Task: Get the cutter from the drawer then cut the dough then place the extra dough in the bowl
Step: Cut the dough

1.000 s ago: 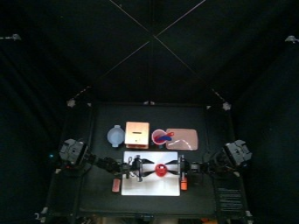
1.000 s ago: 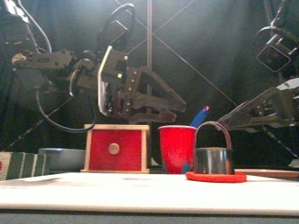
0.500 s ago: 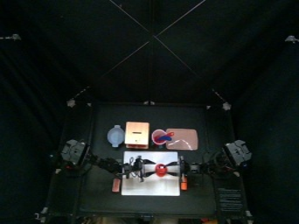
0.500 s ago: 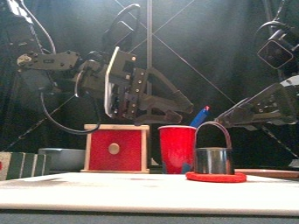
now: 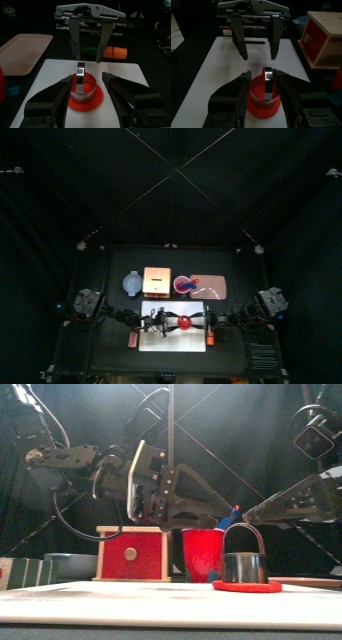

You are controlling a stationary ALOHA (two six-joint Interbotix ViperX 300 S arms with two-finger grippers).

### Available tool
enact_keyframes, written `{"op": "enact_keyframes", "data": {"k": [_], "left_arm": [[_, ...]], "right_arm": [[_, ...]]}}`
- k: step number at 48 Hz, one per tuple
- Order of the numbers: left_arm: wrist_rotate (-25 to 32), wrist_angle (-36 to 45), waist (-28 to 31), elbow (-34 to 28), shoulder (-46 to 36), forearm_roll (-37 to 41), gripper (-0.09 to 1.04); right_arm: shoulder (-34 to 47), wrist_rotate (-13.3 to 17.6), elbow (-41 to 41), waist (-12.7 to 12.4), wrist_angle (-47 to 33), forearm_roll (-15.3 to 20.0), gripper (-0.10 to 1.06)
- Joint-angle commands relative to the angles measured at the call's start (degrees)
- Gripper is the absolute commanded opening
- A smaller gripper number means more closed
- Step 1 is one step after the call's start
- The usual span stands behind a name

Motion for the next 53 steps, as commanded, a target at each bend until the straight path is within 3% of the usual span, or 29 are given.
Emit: {"op": "enact_keyframes", "data": {"k": [1, 10, 20, 53], "left_arm": [[0.4, 0.5, 1.1, -1.9, -0.2, 1.1, 0.87], [0.5, 2.6, 2.8, -3.0, 0.0, 2.7, 0.87], [0.5, 4.0, 3.0, -3.3, 0.4, 3.4, 0.87], [0.6, 6.3, 3.3, -4.9, 2.0, 6.5, 0.85]], "right_arm": [[-1.5, -0.1, -0.3, -1.2, 1.0, -0.1, 0.78], [-1.3, 0.2, -1.0, -3.0, 4.1, -2.9, 0.78], [-1.7, 0.5, -1.4, -3.2, 6.6, -5.4, 0.78], [-2.1, 0.3, -4.0, -3.3, 15.6, -4.0, 0.78]]}}
